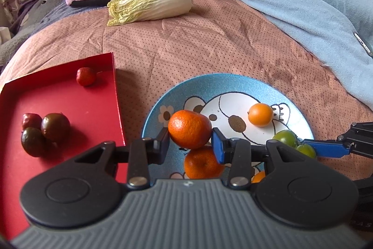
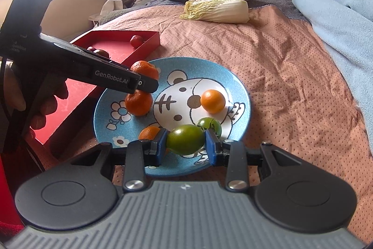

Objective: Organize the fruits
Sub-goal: 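Open the left tool to drop the mandarin while the right tool releases the lime, then move both open tools back over the red tray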

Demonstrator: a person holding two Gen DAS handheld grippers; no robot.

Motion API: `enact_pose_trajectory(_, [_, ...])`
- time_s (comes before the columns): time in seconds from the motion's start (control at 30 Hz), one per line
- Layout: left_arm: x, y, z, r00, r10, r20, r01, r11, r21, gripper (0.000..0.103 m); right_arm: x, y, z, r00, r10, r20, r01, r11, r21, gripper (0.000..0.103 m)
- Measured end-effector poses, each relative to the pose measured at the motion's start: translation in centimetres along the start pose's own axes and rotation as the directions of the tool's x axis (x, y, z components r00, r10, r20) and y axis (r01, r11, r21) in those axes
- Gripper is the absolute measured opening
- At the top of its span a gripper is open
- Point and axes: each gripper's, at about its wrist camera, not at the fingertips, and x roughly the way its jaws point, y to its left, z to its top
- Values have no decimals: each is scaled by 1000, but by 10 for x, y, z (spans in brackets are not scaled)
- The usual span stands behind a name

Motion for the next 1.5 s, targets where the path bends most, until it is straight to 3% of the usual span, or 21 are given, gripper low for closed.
enact_pose_trajectory(0.63, [-44, 13, -13, 998, -34, 62, 34, 999, 2, 46, 17, 12, 19, 1000, 2, 16, -2, 1000, -10, 40])
enact_pose_trajectory(0.97, [-57, 34, -28, 998, -10, 54, 12, 1000, -27, 46, 36, 14, 24, 1000, -20, -2, 20, 1000, -11, 42])
enact_pose_trajectory(1.0, [-58, 35, -28, 998, -6, 55, 8, 999, -34, 46, 35, 14, 24, 1000, -23, 1, 23, 1000, -11, 46])
enact_pose_trajectory(1.03, [-59, 36, -28, 998, -4, 55, 6, 999, -39, 46, 33, 14, 25, 1000, -27, 6, 27, 1000, -11, 58])
enact_pose_trajectory(1.1, [-62, 38, -27, 998, 3, 60, 0, 999, -50, 46, 27, 16, 25, 999, -43, 28, 44, 999, -16, 73])
enact_pose_trajectory(1.33, [-82, 35, -24, 996, 35, 80, -30, 998, -59, 46, 1, 27, 22, 998, -23, 67, 26, 999, -36, 80])
enact_pose_trajectory(1.5, [-113, 45, -19, 994, 87, 71, -78, 990, -120, 47, -15, 41, 29, 994, 29, 105, -23, 998, -51, 81])
